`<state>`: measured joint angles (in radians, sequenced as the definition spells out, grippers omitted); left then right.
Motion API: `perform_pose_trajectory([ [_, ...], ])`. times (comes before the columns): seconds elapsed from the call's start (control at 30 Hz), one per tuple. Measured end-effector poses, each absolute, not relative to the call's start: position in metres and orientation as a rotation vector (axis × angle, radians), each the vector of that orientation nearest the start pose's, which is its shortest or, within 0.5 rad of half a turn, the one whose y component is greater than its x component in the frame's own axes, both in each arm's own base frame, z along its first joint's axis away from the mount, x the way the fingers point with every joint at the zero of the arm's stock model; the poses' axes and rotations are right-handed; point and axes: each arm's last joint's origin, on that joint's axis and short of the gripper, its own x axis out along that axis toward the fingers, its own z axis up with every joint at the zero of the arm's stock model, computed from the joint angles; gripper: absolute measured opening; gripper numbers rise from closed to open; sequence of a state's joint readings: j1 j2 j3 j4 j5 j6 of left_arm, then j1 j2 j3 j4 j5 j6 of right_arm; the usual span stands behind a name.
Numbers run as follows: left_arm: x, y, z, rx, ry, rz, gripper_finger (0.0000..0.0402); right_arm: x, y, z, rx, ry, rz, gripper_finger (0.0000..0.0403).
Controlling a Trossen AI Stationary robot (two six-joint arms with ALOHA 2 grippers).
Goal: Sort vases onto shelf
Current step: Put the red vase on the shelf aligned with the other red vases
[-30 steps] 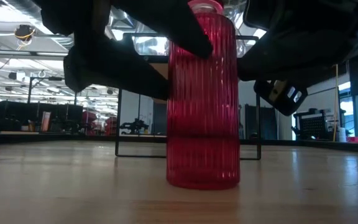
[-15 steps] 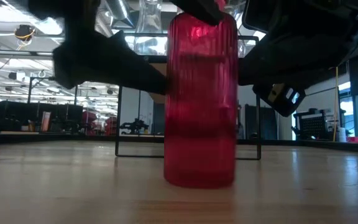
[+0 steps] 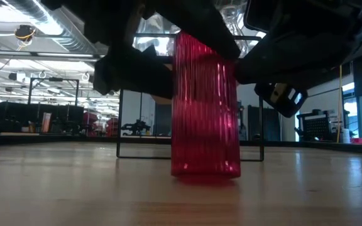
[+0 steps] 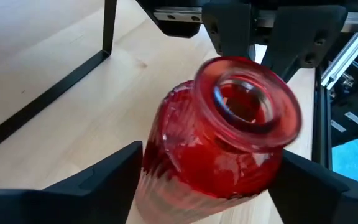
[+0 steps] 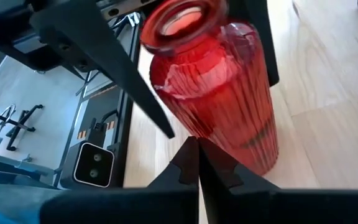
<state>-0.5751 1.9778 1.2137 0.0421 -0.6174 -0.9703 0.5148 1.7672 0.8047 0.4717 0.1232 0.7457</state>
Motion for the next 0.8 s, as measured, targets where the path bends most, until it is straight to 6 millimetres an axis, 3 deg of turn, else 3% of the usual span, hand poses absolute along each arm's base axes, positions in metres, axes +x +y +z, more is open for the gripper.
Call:
perform_pose_trajectory([
  [0.2,0.351,-0.215,0.159,-0.511,0.514,0.310,0.0241,0.303,0.168,0.151,0.575,0.582,0.192,0.0001],
  [0.6,0.334,-0.237,0.160,-0.558,0.428,0.371,0.0238,0.303,0.167,0.150,0.568,0.582,0.182,0.0001],
  [0.8,0.310,-0.252,0.161,-0.601,0.389,0.449,0.0238,0.302,0.168,0.150,0.576,0.597,0.204,0.0001],
])
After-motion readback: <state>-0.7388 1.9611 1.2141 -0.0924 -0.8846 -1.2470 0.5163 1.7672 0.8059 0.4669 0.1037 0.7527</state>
